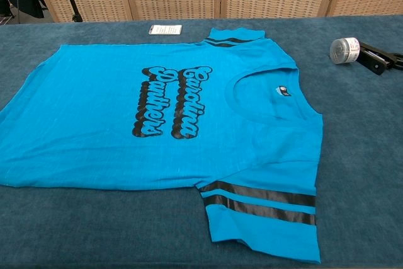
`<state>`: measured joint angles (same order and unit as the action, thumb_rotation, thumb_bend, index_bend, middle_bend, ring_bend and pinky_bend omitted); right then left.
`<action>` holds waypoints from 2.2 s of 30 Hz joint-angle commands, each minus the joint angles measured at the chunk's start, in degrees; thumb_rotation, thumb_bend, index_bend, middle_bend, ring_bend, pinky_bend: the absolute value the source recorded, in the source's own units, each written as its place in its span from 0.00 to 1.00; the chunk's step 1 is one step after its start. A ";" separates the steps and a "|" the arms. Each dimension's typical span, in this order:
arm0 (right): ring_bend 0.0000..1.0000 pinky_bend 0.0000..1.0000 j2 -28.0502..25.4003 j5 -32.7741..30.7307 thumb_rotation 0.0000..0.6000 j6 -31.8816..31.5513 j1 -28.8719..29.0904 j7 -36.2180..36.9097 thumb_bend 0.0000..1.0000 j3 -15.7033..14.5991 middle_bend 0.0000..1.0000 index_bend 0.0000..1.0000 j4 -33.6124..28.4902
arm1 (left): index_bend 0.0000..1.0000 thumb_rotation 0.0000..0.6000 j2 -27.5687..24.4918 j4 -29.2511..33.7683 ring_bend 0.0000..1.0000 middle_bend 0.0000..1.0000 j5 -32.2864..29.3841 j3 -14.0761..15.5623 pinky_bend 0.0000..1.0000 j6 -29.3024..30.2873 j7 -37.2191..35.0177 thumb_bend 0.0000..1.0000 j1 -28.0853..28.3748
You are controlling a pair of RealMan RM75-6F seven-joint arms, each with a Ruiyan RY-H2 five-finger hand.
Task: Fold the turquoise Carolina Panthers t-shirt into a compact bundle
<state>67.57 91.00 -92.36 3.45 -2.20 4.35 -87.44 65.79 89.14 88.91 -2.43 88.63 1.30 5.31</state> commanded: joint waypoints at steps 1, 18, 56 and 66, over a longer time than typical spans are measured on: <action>0.00 0.00 -0.41 0.63 1.00 0.63 0.21 0.47 0.00 -0.52 0.00 0.00 -0.02 | 0.00 1.00 -0.04 0.12 0.00 0.00 0.07 -0.07 0.00 0.09 -0.07 0.00 0.03; 0.00 0.00 -0.05 20.73 1.00 6.05 6.56 5.95 0.00 -10.37 0.00 0.20 5.50 | 0.00 1.00 -0.11 0.02 0.00 0.00 0.29 -0.15 0.00 0.13 -0.81 0.00 0.13; 0.00 0.00 13.16 29.71 1.00 19.06 15.63 -7.56 0.00 -16.93 0.00 0.29 8.67 | 0.00 1.00 0.55 0.17 0.00 0.00 -1.09 -0.80 0.00 -0.47 -0.14 0.00 0.28; 0.00 0.00 14.15 27.70 1.00 22.03 18.53 -11.40 0.00 -14.24 0.00 0.30 6.98 | 0.00 1.00 0.57 0.06 0.00 0.00 -1.70 -1.05 0.00 -1.00 -0.20 0.00 0.51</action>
<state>81.53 118.94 -70.59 21.77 -13.35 -10.08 -80.33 66.36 89.19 87.20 -3.48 87.62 1.10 5.81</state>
